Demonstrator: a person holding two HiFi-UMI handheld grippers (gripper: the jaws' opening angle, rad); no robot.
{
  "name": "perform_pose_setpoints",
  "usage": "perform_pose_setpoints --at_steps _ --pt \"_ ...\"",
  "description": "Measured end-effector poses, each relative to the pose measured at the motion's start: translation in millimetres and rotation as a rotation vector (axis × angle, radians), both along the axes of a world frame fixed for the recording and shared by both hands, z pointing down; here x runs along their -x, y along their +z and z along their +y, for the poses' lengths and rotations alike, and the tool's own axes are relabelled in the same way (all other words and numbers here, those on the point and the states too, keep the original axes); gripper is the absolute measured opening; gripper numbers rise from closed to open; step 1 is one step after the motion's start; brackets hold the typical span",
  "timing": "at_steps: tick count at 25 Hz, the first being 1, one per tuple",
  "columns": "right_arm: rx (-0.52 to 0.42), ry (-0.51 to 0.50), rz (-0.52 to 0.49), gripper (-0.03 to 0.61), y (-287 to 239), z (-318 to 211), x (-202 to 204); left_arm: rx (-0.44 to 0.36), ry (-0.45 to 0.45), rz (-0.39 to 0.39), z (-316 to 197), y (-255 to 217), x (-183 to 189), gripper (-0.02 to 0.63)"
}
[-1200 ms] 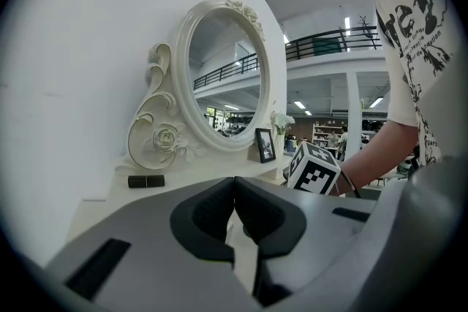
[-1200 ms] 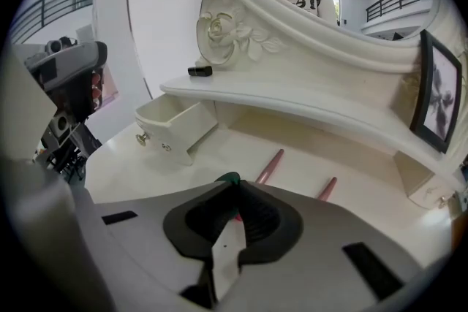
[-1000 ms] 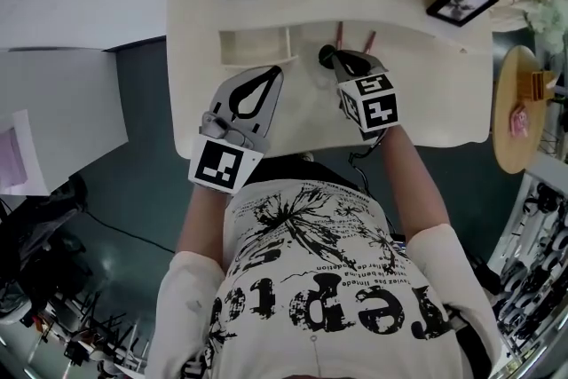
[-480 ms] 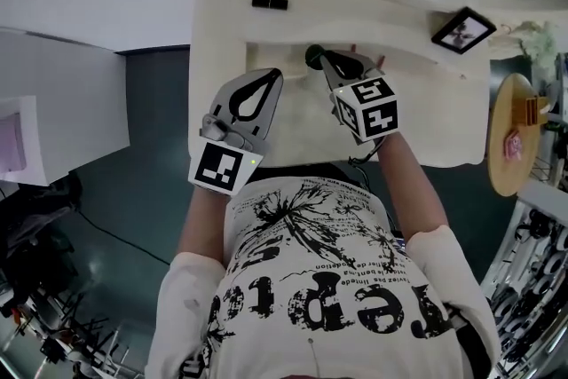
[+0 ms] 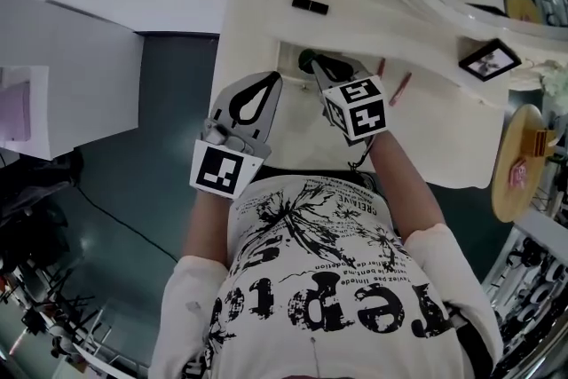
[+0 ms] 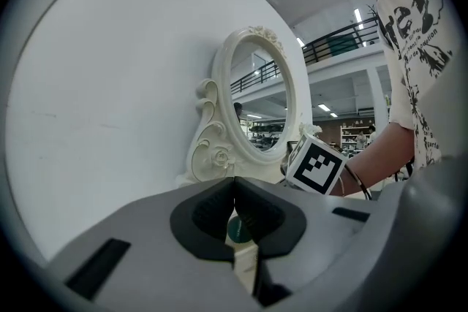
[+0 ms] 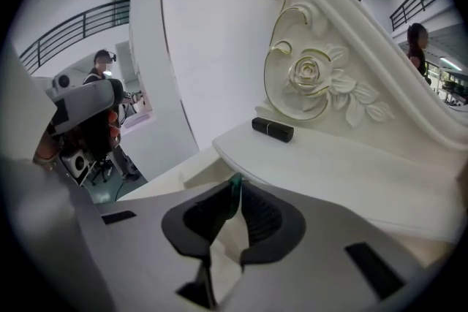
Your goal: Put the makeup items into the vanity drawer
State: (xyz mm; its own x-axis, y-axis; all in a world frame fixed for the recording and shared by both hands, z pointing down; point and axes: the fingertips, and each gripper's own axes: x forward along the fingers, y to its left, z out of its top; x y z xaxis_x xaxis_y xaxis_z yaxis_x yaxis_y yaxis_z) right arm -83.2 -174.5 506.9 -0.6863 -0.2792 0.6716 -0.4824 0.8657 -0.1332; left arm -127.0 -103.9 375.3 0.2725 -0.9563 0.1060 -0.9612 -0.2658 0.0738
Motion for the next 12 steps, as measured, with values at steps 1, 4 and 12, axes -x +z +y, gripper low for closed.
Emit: perform_pose_setpoints --at_steps 1,4,12 --pt "0.009 -0.006 -0.004 0.085 0 0 4 0.006 -0.005 0.005 0 1 2 0.014" --pt "0.042 -0.027 -0.014 0.258 -1 4 9 0.014 -0.003 0.013 -2 3 2 0.014" --pt "0.0 0.07 -0.005 0.267 -14 -13 -44 0.0 0.079 0.015 -24 -5 -33 0.014"
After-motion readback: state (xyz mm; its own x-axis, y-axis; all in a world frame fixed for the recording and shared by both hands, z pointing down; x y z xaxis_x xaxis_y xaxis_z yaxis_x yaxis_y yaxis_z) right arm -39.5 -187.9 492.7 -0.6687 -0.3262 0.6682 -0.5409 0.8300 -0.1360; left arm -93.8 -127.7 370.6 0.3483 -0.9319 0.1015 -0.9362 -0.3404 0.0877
